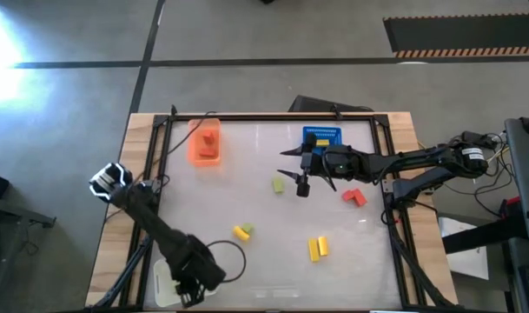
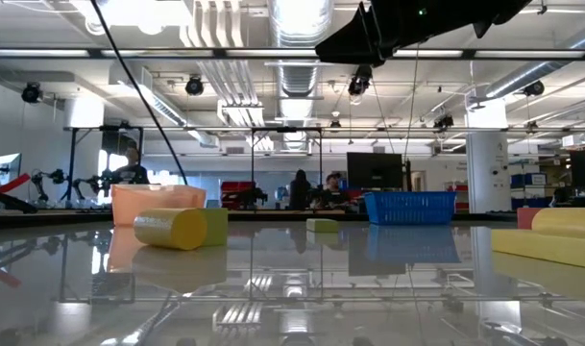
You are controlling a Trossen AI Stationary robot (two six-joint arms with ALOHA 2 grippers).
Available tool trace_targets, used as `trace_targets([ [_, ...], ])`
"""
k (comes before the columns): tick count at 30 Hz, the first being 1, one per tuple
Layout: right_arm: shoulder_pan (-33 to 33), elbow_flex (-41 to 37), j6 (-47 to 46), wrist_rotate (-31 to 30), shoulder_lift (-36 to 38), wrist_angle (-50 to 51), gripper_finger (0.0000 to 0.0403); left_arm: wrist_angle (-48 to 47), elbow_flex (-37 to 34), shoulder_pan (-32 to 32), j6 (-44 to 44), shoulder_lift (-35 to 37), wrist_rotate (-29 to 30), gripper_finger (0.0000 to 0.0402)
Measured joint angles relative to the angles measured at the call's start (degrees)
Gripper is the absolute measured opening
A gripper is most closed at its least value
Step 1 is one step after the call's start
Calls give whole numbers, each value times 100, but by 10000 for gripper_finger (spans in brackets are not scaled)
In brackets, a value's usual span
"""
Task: Sort & place blocks by color
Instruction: Put the green wooden block into the white bin
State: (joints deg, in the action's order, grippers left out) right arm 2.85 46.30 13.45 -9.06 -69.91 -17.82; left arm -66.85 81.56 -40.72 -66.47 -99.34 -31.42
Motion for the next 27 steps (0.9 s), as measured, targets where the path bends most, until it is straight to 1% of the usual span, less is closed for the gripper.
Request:
trace_targets([
  [4,-16,15,6,6,0,-2,241,-13,-145,-120,-21,-133,-107,113],
  [20,-37,15,114,15,0,-33,237,36,-825,-137,295,-182,-37,113],
  [22,-37,17,112,21,0,-44,238,43,-872,-138,378,-182,-37,127],
  [25,-37,17,113,22,0,-43,237,43,-961,-139,392,-182,-35,163],
  [27,-37,17,111,22,0,-43,237,31,-999,-139,431,-182,-17,179],
])
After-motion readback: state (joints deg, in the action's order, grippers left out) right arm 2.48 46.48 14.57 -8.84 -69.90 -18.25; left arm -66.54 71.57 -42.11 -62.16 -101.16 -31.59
